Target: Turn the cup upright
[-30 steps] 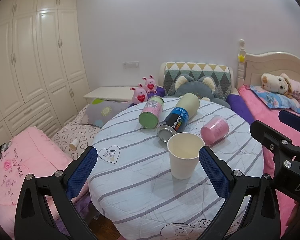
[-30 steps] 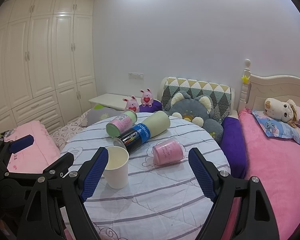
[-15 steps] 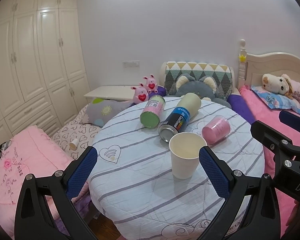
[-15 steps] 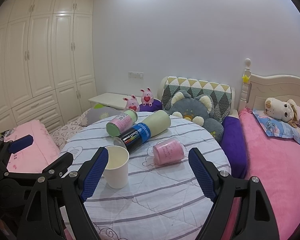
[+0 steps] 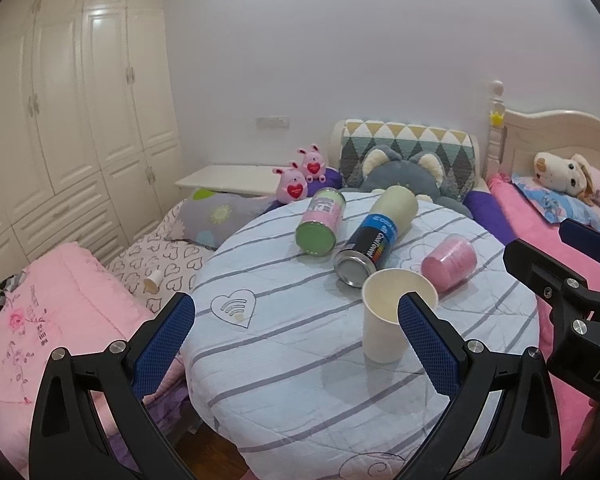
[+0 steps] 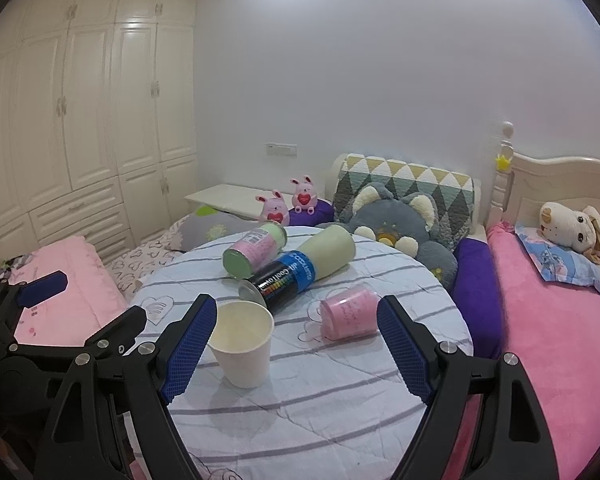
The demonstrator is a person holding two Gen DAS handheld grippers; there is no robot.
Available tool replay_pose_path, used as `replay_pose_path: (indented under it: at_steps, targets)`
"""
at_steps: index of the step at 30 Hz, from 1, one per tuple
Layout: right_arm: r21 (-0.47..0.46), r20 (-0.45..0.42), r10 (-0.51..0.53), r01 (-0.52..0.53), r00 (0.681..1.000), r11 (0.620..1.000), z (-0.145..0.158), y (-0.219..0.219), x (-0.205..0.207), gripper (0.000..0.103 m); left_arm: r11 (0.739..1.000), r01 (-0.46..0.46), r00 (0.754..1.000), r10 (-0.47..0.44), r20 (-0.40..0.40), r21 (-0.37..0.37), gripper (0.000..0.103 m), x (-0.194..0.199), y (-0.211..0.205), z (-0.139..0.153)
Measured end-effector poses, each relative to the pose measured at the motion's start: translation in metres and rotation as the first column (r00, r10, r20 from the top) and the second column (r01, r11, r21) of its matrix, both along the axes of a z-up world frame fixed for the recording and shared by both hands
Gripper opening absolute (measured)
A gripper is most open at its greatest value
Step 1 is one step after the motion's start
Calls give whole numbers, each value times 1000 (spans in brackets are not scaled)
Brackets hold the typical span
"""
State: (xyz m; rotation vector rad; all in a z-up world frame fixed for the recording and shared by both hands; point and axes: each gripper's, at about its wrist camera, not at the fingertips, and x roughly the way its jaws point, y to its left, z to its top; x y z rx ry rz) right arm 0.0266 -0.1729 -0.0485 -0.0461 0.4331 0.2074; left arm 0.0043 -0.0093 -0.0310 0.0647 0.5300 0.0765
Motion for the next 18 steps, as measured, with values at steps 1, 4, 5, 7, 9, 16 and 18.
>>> replay_pose_path:
  at_steps: [1, 4, 5, 7, 9, 16, 18]
  targets:
    - [-5, 1, 4, -4, 1000, 1000, 1, 3, 1, 84, 1000, -4, 1000, 4, -1, -2, 103, 2, 2, 0]
    - [-13, 1, 11, -11, 1000, 1000, 4, 8, 7, 84, 1000, -8, 1000, 8, -6, -8, 103, 9, 7, 2]
    - [-14, 1, 12, -12, 1000, 1000, 4, 10, 8, 84, 1000, -9, 1000, 9, -6, -11, 103, 11, 8, 2]
    - [-20, -1, 12, -12, 1000, 1000, 5, 12, 11, 84, 1000, -9, 1000, 9, -7, -17, 103, 14, 10, 4]
    - [-25, 0, 10, -10, 1000, 1000, 6, 14, 12, 84, 1000, -8, 1000, 8, -8, -20, 103, 18, 11, 5]
    - [-27, 2, 5, -5, 1000, 1000, 8, 15, 16, 84, 1000, -1, 1000, 1, -11, -22, 103, 25, 10, 6]
    - [-26, 1, 4, -4, 1000, 1000, 8, 14, 16, 84, 1000, 4, 1000, -4, -17, -21, 103, 27, 10, 6]
